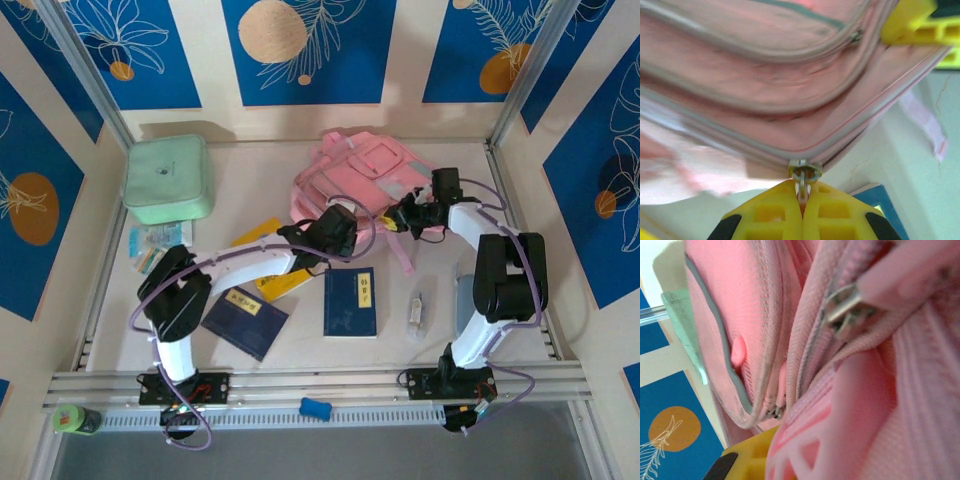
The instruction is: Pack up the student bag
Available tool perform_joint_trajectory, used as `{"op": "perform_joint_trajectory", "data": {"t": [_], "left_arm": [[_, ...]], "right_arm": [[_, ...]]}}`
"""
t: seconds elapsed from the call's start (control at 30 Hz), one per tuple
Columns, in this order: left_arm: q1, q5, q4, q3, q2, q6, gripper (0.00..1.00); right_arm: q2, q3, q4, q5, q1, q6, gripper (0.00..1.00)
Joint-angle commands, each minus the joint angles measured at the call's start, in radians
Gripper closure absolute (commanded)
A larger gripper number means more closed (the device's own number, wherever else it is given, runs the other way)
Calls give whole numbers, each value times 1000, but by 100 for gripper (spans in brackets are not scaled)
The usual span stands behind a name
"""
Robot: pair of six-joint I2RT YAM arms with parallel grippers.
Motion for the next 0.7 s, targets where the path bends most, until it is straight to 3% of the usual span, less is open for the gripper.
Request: {"op": "perform_joint_trajectory", "data": {"t": [0.0, 0.13, 0.2, 0.27, 0.37, 0.47, 0.53, 0.67], "left_arm": [[3, -46, -158, -52, -76, 19, 100], [-14, 73, -135, -20, -60, -11, 100], [-31, 122, -97, 17, -36, -16, 100], [-43, 130, -101, 78, 1, -25, 100], [-43, 94, -112, 124, 27, -44, 100], [-41, 61, -110, 146, 34, -37, 100], [-41, 63, -117, 162, 44, -21, 100], [-41, 32, -136, 176, 54, -38, 100]], "right_arm": [[34, 135, -13, 53, -100, -107, 100], [93, 249, -58, 46, -103, -116, 100], [117, 298, -101, 55, -93, -122, 94], [104, 287, -97, 27, -97, -105, 80], [38, 238, -121, 28, -99, -108, 52], [-41, 162, -180, 40, -106, -120, 32], [-95, 67, -144, -52, -107, -73, 23], [-191, -154, 101, -201, -59, 161, 17]]}}
